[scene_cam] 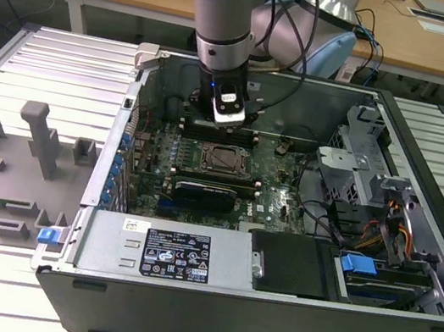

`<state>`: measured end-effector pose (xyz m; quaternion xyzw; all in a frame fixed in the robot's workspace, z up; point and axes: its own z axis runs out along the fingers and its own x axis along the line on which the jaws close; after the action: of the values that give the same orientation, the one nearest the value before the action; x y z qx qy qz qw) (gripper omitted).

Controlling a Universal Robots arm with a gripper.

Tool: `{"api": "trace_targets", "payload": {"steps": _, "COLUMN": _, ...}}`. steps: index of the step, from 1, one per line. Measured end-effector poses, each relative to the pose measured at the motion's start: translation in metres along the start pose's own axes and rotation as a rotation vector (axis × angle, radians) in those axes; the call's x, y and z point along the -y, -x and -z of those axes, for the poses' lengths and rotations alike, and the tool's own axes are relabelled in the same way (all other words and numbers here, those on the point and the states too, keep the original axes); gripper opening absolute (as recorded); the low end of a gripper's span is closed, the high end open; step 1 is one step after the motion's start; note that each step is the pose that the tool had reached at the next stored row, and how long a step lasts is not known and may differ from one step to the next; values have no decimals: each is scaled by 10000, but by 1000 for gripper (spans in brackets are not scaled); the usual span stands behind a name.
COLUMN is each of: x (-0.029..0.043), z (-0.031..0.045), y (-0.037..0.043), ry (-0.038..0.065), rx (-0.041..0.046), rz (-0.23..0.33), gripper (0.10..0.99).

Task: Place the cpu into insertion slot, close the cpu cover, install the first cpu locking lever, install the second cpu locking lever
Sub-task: 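Install the first cpu locking lever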

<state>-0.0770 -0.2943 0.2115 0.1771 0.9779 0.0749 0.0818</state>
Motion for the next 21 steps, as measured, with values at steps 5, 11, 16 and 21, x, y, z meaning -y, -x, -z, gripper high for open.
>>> {"api": "trace_targets", "payload": {"steps": 5, "x": 2, "z": 0, "y": 1, "ry": -61, "rx": -66, "rz": -4, "gripper": 106}}
{"api": "trace_targets", "payload": {"steps": 11, "x": 69, "z": 9, "y": 27, "ry": -536, "rx": -108, "rz": 52, "gripper": 106}}
{"api": "trace_targets", "payload": {"steps": 16, "x": 137, "z": 17, "y": 54, "ry": -885, "rx": -135, "rz": 94, "gripper": 106}}
{"api": "trace_targets", "payload": {"steps": 21, "x": 191, "z": 25, "y": 74, "ry": -1269, "rx": -184, "rz": 612, "gripper": 106}}
